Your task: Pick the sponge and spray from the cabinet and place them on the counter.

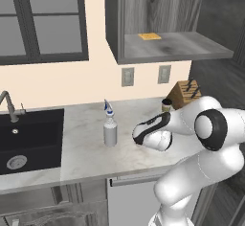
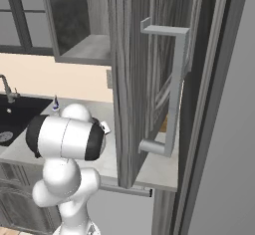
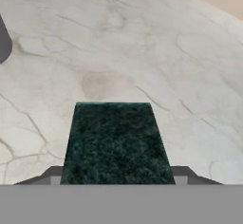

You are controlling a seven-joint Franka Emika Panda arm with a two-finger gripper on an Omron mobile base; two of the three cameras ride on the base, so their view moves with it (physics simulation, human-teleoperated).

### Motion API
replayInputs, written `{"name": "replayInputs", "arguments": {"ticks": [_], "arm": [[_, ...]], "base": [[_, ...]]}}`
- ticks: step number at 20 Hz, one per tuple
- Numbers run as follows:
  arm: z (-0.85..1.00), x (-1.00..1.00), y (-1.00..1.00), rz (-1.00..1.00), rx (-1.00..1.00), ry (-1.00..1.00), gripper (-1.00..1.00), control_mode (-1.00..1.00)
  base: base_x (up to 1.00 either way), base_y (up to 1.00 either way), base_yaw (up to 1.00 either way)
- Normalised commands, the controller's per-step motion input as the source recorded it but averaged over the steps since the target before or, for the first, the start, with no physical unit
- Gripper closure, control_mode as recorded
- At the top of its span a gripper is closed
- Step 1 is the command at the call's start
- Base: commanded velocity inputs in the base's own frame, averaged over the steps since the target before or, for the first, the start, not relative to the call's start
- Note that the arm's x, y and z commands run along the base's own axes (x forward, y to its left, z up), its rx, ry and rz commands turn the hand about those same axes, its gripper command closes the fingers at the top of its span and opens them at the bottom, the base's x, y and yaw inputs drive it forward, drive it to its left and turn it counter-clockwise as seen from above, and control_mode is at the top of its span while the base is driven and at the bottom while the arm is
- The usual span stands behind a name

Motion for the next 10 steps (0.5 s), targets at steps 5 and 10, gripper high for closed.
{"name": "replayInputs", "arguments": {"ticks": [5, 10], "arm": [[-0.20, 0.00, 0.11, 0.00, 0.03, 0.00, -1.00, -1.00], [0.08, -0.01, 0.07, 0.00, 0.00, 0.04, -1.00, -1.00]], "base": [[0.00, 0.00, 0.00], [0.00, 0.00, 0.00]]}}
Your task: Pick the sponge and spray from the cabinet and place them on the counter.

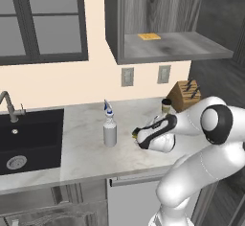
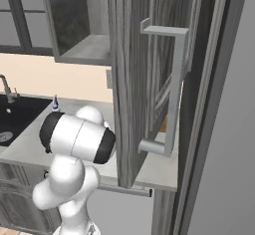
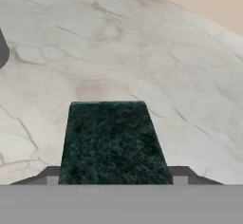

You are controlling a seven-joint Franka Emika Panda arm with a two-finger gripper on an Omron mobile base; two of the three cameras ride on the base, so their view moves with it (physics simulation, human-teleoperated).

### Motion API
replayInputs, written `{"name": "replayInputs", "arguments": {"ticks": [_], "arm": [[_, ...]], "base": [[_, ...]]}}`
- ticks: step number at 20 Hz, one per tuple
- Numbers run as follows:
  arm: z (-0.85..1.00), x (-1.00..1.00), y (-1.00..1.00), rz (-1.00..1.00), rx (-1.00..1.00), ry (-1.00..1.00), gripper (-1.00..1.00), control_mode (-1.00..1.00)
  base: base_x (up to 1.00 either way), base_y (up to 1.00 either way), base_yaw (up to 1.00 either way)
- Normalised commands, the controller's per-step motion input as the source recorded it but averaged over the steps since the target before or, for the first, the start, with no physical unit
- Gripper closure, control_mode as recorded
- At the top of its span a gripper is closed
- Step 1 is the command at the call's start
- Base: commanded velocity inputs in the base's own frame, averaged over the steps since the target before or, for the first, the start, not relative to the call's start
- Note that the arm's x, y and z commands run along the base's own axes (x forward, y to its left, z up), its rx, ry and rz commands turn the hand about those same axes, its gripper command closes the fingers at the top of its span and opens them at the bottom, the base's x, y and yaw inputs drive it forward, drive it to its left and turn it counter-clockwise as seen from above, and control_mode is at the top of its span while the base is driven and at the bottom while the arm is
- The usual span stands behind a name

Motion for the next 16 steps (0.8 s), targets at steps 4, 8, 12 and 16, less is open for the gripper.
{"name": "replayInputs", "arguments": {"ticks": [4, 8, 12, 16], "arm": [[0.50, -0.05, 0.04, 0.01, 0.00, 0.01, -1.00, -1.00], [0.57, -0.10, 0.09, 0.00, 0.01, 0.03, -1.00, -1.00], [0.37, -0.13, 0.14, -0.01, 0.01, 0.12, -1.00, -1.00], [0.27, -0.12, 0.14, -0.06, 0.02, 0.14, -1.00, -1.00]], "base": [[0.00, 0.00, 0.00], [0.00, 0.00, 0.00], [0.00, 0.00, 0.00], [0.00, 0.00, 0.00]]}}
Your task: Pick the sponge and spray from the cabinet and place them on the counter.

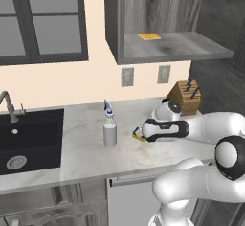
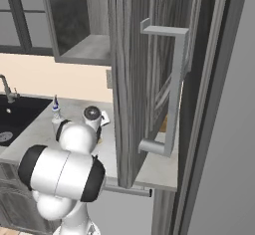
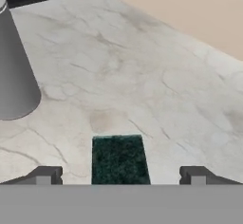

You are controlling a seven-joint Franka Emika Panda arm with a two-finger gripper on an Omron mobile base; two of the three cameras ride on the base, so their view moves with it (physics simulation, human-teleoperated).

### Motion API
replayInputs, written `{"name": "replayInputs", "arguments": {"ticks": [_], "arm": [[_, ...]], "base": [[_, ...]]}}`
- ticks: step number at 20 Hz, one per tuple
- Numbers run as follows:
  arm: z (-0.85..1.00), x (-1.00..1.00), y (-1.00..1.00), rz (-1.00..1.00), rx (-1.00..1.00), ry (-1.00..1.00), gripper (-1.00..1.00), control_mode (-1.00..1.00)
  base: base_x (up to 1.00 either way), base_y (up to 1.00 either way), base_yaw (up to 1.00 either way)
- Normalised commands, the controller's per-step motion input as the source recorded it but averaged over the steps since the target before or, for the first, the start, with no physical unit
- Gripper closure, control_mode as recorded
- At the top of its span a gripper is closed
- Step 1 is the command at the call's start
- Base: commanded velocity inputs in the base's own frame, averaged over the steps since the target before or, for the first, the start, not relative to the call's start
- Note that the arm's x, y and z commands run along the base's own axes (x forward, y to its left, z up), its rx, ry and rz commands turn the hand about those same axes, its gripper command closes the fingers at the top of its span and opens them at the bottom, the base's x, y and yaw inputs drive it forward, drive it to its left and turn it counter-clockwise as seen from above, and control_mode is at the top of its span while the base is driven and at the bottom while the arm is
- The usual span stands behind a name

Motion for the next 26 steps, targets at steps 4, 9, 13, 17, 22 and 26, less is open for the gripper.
{"name": "replayInputs", "arguments": {"ticks": [4, 9, 13, 17, 22, 26], "arm": [[0.18, -0.16, 0.03, -0.08, 0.07, 0.16, -1.00, -1.00], [0.15, -0.18, 0.00, -0.10, 0.09, 0.16, -1.00, -1.00], [0.18, -0.18, 0.00, -0.10, 0.09, 0.16, -1.00, -1.00], [0.13, -0.24, 0.00, -0.11, 0.06, 0.09, -1.00, -1.00], [0.07, -0.08, 0.00, -0.19, 0.01, 0.04, -1.00, -1.00], [0.02, -0.02, -0.04, -0.17, -0.07, 0.01, -1.00, -1.00]], "base": [[0.00, 0.00, 0.00], [0.00, 0.00, 0.00], [0.00, 0.00, 0.00], [0.00, 0.00, 0.00], [0.00, 0.00, 0.00], [0.00, 0.00, 0.00]]}}
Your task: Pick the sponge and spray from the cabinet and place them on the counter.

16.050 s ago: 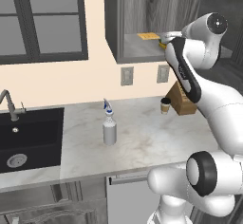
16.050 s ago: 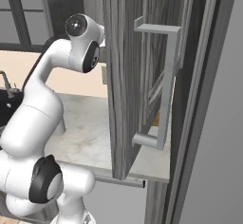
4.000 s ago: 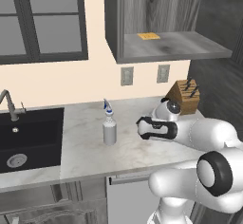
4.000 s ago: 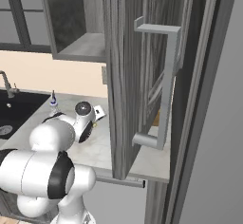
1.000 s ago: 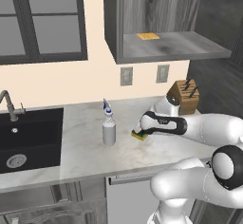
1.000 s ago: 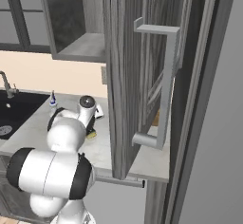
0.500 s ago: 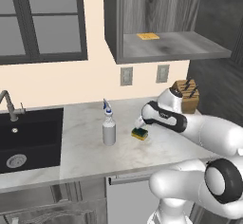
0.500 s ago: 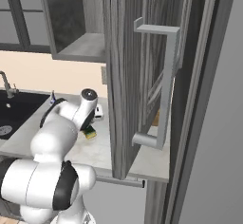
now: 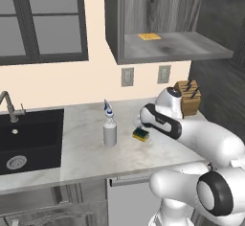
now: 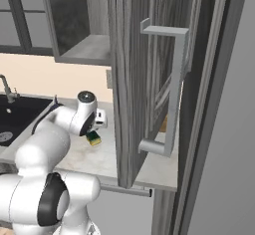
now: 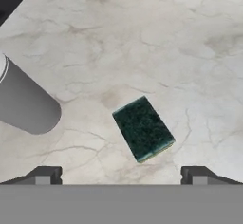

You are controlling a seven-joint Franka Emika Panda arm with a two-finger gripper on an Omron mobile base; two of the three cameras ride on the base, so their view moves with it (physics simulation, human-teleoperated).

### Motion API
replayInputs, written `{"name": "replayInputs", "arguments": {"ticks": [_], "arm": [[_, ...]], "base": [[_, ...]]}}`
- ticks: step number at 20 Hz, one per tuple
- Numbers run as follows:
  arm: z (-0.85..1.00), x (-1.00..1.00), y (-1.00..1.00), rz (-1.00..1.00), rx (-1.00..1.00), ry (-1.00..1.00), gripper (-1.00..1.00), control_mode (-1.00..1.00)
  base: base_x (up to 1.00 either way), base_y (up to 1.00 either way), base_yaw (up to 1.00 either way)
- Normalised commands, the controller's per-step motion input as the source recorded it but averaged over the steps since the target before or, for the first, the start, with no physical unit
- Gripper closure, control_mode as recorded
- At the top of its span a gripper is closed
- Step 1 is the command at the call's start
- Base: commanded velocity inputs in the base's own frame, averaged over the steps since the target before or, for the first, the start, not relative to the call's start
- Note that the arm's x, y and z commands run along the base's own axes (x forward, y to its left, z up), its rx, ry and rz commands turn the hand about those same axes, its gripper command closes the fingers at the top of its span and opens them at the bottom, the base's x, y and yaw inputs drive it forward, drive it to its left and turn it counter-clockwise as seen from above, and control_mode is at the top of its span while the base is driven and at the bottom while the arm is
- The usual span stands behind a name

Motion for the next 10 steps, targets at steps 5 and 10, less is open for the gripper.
{"name": "replayInputs", "arguments": {"ticks": [5, 10], "arm": [[0.12, 0.00, -0.06, -0.17, -0.05, 0.03, -1.00, -1.00], [0.34, -0.06, -0.05, -0.12, 0.00, 0.06, -1.00, -1.00]], "base": [[0.00, 0.00, 0.00], [0.00, 0.00, 0.00]]}}
